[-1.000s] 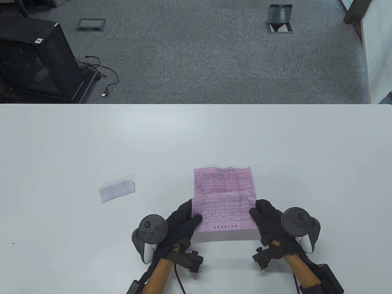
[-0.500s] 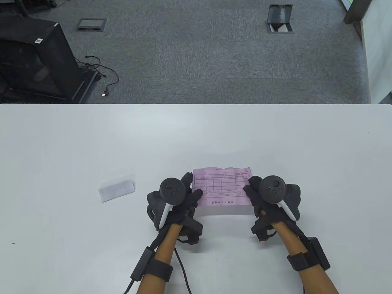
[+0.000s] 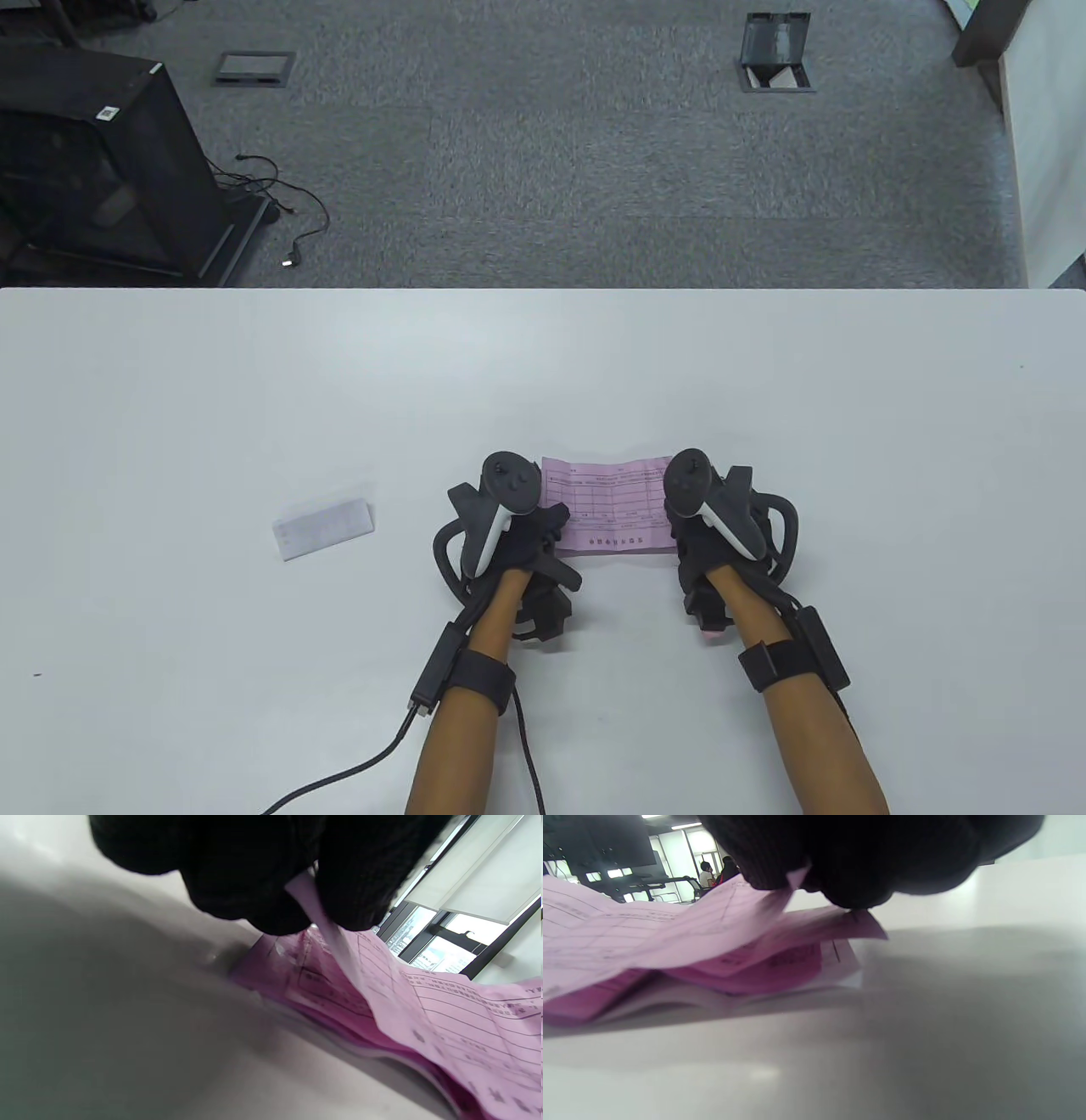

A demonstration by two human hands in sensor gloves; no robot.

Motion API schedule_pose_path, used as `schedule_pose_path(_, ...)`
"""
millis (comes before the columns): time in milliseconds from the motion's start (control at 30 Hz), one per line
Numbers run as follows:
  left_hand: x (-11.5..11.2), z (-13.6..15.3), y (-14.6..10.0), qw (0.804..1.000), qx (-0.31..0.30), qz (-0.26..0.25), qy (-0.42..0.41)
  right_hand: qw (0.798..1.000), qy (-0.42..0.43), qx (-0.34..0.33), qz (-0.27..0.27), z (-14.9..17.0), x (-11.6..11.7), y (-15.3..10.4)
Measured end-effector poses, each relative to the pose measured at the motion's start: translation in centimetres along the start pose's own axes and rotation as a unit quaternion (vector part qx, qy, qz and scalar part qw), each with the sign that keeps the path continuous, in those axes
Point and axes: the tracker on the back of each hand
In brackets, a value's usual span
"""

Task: Unfold folded invoices and stack

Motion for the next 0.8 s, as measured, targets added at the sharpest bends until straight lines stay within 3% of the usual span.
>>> schedule_pose_path(267,-1.1,0.2,0.9,0.998,0.016,0.011,0.063,0.999,-0.037,0.016,-0.007,-0.4,1.7,0.8)
schedule_pose_path(567,-0.6,0.4,1.3,0.986,0.055,-0.002,0.159,0.996,-0.05,0.072,-0.006,0.7,1.5,1.2)
schedule_pose_path(800,-0.7,0.3,1.2,0.986,0.047,-0.005,0.162,0.995,0.037,0.088,-0.028,2.2,1.5,1.6)
Point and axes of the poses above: the tracker on the back of each hand, its own z axis roughly to the little-finger side, its own y axis roughly from the wrist to the fingertips, x = y × z, and after that the axes turned 3 degrees about -z, right-handed
